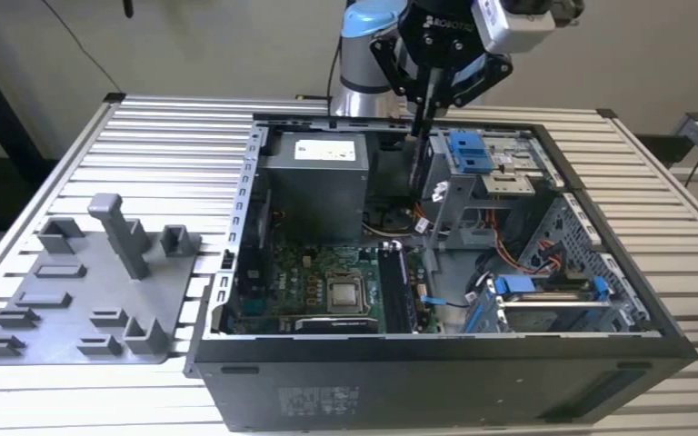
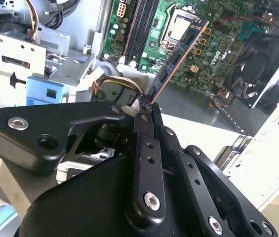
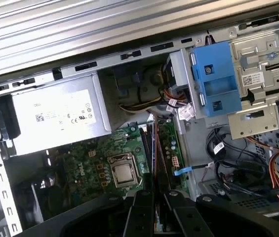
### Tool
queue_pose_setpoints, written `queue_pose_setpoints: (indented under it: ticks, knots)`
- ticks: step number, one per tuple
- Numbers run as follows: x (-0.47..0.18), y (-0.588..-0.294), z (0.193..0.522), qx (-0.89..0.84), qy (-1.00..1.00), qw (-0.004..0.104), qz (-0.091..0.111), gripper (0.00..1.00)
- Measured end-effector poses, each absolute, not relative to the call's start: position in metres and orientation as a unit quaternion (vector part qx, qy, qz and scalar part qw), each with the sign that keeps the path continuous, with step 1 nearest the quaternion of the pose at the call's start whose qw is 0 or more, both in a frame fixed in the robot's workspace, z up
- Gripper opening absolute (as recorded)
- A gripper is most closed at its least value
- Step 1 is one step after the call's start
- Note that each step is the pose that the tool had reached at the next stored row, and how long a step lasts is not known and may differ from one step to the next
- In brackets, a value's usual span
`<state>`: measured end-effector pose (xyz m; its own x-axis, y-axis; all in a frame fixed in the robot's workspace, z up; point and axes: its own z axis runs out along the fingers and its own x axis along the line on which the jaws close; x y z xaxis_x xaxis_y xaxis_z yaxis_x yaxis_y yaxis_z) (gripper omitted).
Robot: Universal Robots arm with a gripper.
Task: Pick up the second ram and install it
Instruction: 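Insert the second ram into the second slot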
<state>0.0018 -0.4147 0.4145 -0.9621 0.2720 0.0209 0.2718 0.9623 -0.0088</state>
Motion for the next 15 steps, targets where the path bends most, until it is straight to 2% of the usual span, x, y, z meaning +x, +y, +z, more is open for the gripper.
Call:
queue_pose_setpoints:
  ticks: [15]
  knots:
    - [0.0019,-0.4147,0.4111,-0.145,-0.989,0.011,0.003,0.14]
